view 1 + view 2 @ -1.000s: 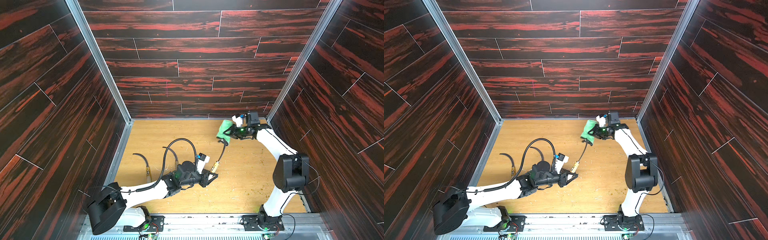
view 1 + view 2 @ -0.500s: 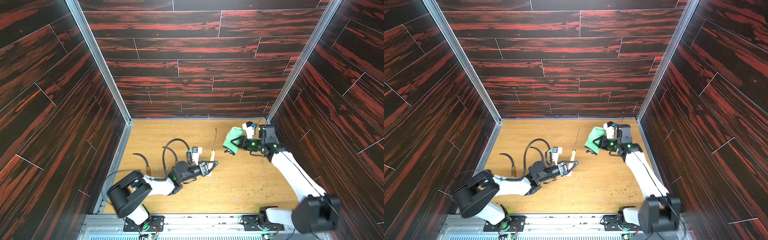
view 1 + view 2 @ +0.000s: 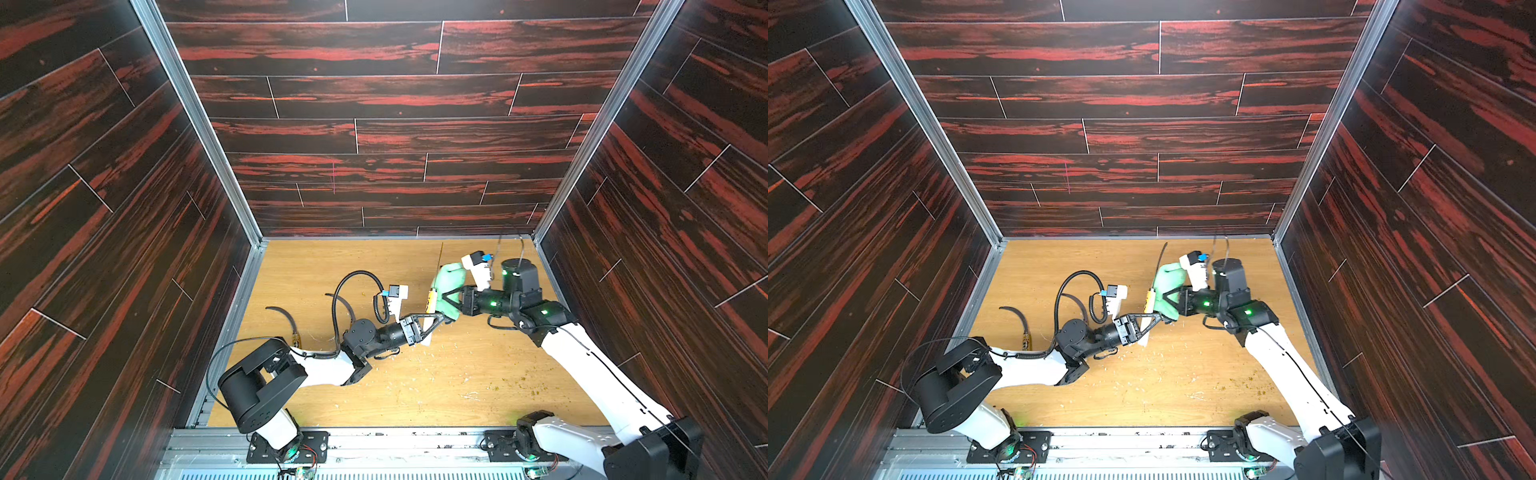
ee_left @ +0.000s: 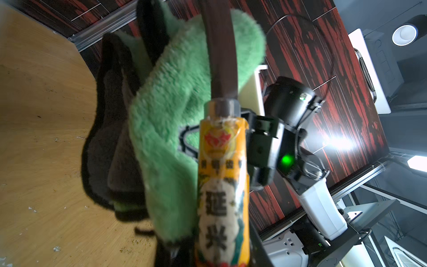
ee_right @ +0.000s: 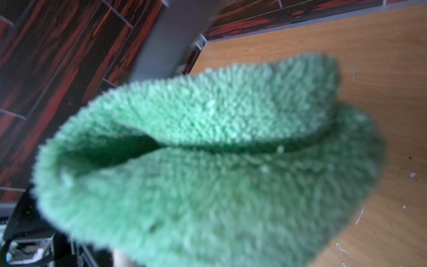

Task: Wipe small sickles with rags
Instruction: Wipe the small sickle.

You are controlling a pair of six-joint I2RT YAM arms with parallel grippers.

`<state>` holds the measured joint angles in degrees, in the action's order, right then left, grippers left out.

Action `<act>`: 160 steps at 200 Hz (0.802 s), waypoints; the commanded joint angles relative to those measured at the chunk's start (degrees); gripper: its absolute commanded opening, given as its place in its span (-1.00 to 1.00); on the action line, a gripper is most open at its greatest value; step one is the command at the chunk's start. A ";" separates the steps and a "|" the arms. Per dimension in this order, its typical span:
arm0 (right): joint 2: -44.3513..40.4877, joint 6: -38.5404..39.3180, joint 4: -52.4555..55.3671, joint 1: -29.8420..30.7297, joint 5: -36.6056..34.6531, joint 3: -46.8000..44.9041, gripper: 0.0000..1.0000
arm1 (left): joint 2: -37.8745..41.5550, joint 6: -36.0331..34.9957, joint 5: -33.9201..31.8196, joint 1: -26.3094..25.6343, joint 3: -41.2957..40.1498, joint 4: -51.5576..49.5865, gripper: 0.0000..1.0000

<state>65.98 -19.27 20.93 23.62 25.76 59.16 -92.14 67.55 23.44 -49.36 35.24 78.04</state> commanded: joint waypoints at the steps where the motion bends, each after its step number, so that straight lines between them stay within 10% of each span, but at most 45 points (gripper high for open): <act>1: -2.97 3.34 3.52 3.16 -4.64 3.43 -0.98 | 0.17 -0.47 0.24 0.05 0.44 2.95 -1.00; 160: 11.26 16.41 12.53 12.23 -18.72 21.72 -1.00 | 2.92 -3.11 6.41 -0.10 -1.69 -9.29 -1.00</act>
<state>73.91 -6.15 35.22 34.79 7.86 76.29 -91.92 66.87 24.45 -48.60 35.05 77.14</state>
